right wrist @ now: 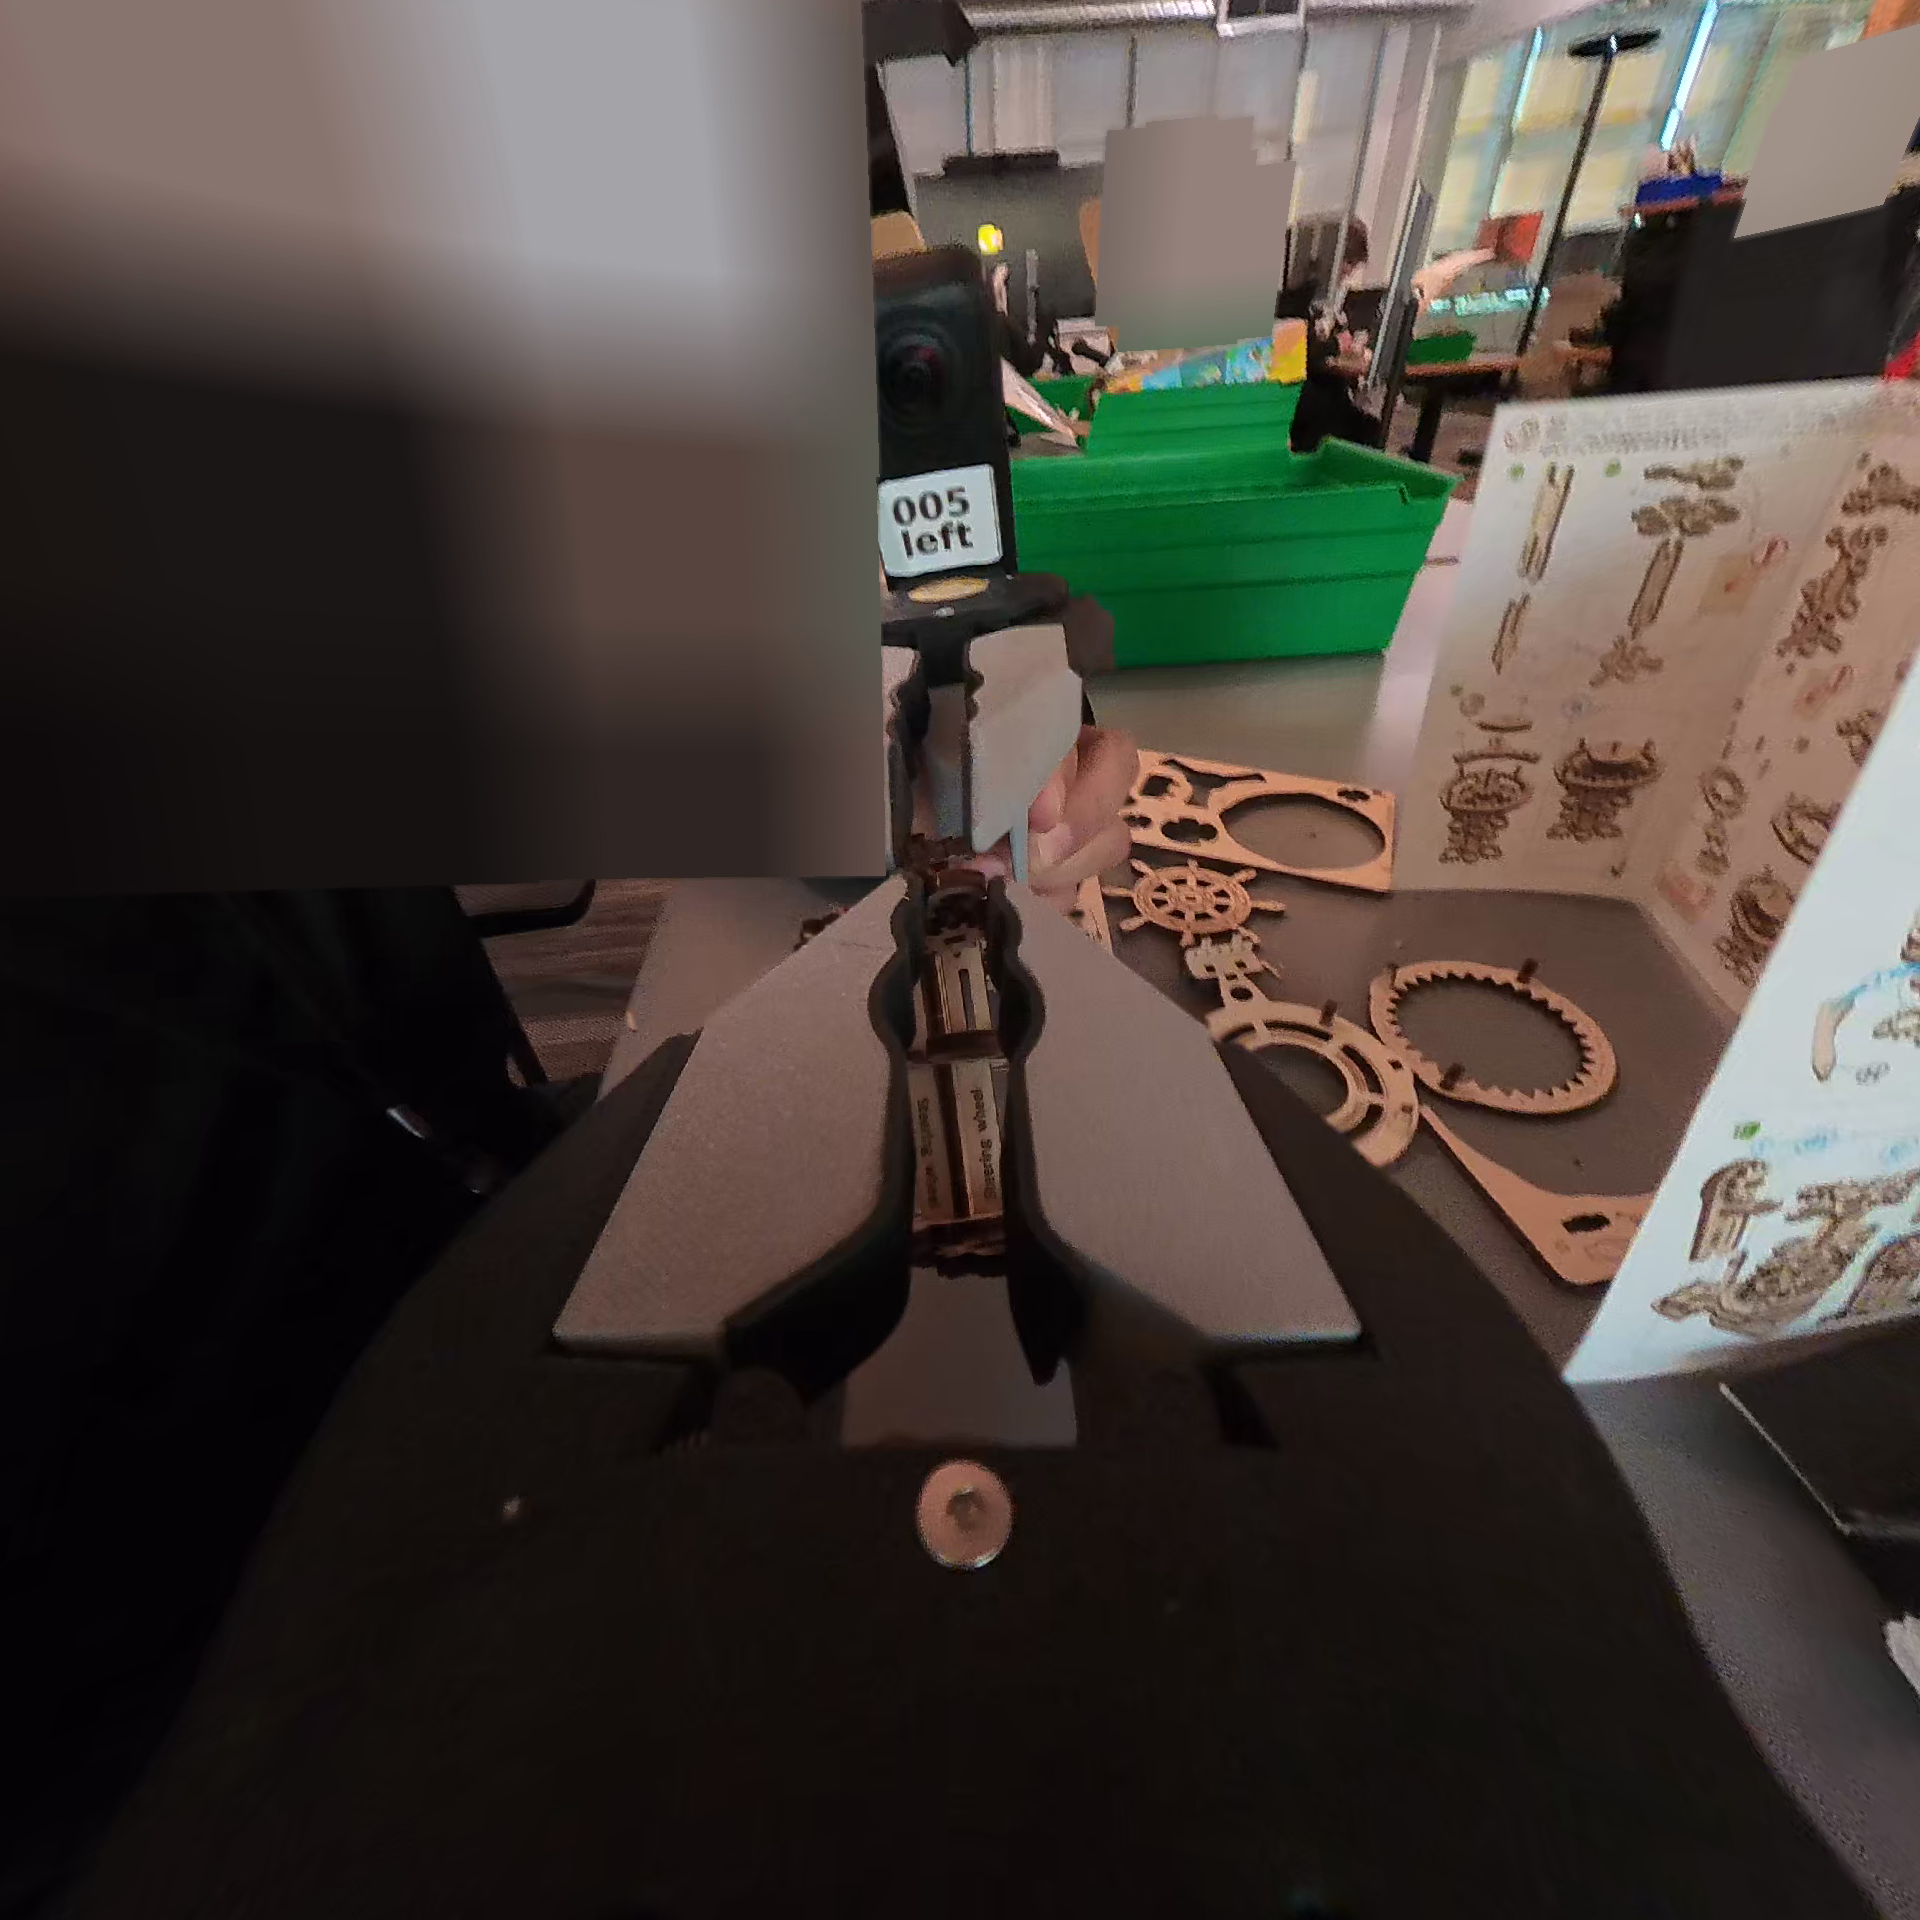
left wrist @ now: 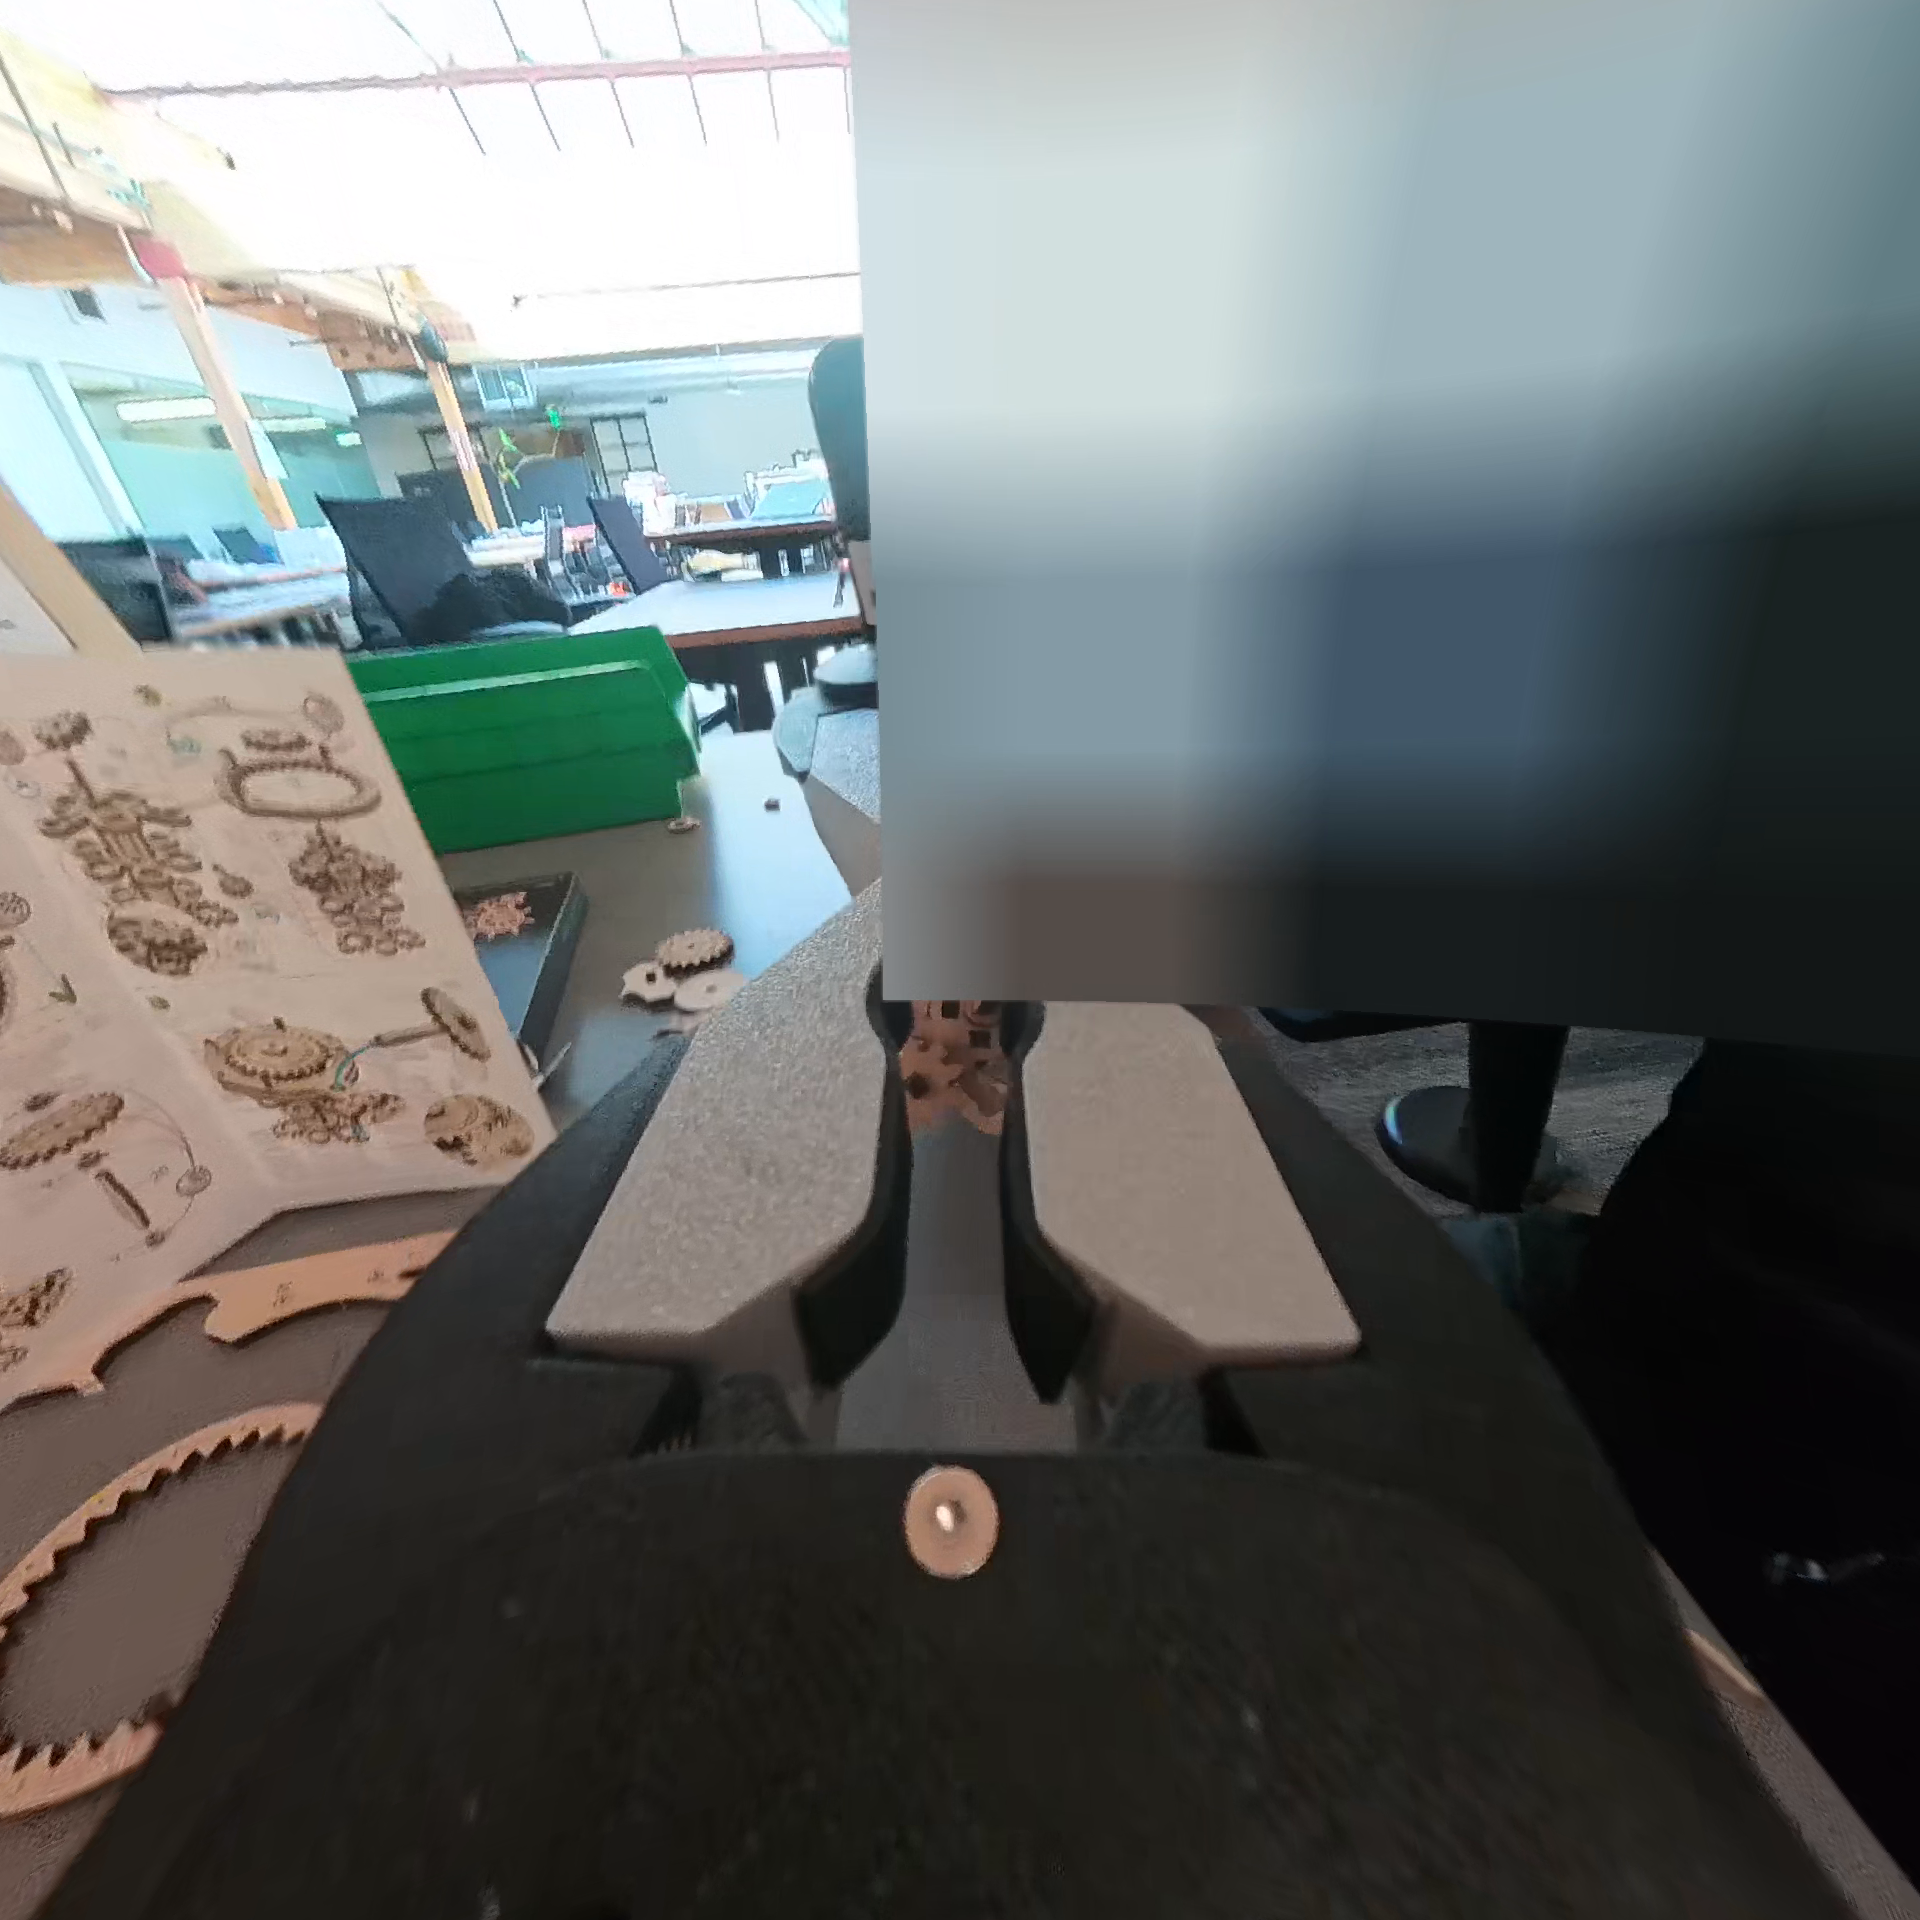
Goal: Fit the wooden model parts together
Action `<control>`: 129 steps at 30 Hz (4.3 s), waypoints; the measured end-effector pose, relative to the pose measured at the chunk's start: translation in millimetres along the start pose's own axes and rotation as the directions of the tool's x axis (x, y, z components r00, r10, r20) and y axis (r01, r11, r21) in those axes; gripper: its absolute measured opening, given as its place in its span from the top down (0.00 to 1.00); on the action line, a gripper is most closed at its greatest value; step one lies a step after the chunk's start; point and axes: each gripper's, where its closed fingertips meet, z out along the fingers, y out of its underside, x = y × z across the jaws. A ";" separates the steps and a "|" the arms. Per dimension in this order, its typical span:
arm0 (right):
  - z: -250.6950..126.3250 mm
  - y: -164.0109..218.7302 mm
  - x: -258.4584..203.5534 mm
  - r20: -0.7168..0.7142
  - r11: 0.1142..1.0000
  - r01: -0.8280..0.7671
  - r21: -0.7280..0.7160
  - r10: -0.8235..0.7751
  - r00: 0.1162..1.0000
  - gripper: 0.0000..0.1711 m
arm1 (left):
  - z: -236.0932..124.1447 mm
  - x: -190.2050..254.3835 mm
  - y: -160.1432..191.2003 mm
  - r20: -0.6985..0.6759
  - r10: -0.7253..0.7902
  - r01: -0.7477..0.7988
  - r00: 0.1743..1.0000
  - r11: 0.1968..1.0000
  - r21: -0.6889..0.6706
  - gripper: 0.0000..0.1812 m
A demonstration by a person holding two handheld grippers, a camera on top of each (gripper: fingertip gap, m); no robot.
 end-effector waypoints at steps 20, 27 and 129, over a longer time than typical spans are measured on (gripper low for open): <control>3.7 13.1 5.2 -0.070 0.998 -0.004 -0.059 0.000 0.998 0.94 | -15.2 -10.6 9.0 0.007 -0.018 0.018 1.000 0.994 -0.112 0.92; 14.1 31.2 6.3 -0.112 0.975 0.011 -0.221 -0.036 0.993 0.95 | -27.4 -11.8 32.6 -0.007 0.084 -0.082 0.996 0.944 -0.320 0.90; 29.6 66.8 16.0 -0.095 0.683 0.062 -0.728 -0.190 0.977 0.92 | -40.0 -12.5 78.8 -0.004 -0.017 0.012 1.000 0.842 -0.539 0.94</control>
